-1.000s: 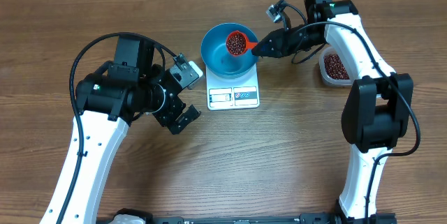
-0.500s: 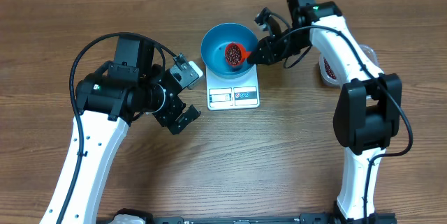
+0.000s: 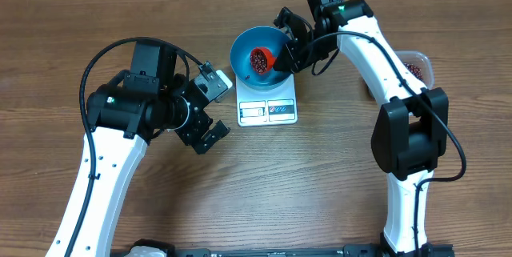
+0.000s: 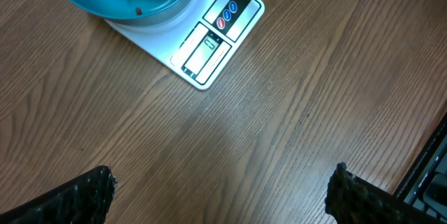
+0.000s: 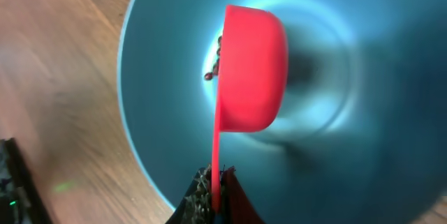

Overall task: Scoop item into bowl and weigh 150g on scale
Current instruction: 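Tilt the red scoop with the right gripper to pour beans into bowl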

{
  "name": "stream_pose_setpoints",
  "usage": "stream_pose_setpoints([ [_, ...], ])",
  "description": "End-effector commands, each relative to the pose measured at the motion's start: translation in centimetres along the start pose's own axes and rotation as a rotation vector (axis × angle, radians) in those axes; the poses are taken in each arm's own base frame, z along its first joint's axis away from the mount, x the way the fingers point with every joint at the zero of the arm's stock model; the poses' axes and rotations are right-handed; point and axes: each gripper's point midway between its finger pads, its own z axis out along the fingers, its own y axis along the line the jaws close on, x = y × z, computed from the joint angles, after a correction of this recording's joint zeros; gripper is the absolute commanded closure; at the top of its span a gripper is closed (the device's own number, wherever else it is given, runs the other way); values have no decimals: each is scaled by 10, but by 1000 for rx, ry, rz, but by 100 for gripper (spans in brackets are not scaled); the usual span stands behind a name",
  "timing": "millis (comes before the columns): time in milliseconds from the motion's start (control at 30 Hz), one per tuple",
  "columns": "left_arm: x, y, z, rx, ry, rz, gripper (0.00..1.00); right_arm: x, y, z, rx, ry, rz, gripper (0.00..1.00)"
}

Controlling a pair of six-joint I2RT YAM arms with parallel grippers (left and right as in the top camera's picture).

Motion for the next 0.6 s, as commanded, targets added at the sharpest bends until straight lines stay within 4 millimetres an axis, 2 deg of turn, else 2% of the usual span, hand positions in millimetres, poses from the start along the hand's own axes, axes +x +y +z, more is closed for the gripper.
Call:
stream_pose_setpoints([
  [0,0,1,-4,-12,-13,-17,0,-7,-10,-7,89,-3,1,96],
  [333,0,1,-4,-12,-13,-17,1,-9,-10,-29,182,-3,-7,96],
  [567,0,1,-4,-12,-13,-17,0,-9,-10,-30,244,6,1,96],
])
